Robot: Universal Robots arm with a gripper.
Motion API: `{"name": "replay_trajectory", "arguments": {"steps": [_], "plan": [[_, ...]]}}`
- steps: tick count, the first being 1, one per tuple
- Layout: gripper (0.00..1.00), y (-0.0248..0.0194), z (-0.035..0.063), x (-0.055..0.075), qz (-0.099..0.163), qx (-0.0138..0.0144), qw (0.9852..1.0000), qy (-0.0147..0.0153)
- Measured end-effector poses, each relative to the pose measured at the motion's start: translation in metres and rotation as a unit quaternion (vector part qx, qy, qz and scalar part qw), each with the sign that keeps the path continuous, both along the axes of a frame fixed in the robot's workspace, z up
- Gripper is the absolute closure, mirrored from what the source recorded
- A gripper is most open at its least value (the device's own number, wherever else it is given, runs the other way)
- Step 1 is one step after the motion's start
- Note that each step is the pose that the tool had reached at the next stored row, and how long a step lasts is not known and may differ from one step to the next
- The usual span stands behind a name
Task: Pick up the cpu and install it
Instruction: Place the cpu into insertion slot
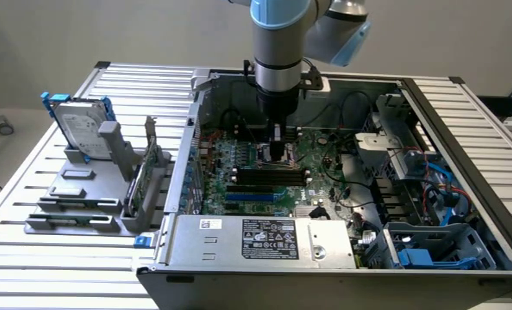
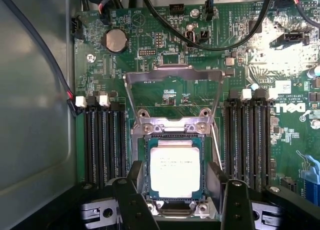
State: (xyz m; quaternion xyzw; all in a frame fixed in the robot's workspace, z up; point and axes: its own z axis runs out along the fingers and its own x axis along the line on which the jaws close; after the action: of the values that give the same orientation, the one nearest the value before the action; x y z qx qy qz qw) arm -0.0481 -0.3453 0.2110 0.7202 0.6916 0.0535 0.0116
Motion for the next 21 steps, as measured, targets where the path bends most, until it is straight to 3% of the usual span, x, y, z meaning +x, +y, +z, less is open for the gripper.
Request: {"name": "replay_trajectory", "arguments": {"steps": [7,8,10,14,15,17,21], "plan": [[0.4,0.0,0.0144,0.0,0.0,0.0086,1.0,0.0001],[0.53,0.0,0.0157,0.0,0.0,0.0099,1.0,0.0001],[0.58,0.0,0.0178,0.0,0.0,0.0122,0.9999,0.0001],[0.76,0.0,0.0242,0.0,0.0,0.0138,0.9999,0.0002],[0.76,0.0,0.0265,0.0,0.0,0.0142,0.9999,0.0002],[0.88,-0.0003,0.0307,0.0,0.0,0.0151,0.9999,0.0004],[0.89,-0.0013,0.0313,-0.006,-0.002,0.0165,0.9999,0.0008]]}}
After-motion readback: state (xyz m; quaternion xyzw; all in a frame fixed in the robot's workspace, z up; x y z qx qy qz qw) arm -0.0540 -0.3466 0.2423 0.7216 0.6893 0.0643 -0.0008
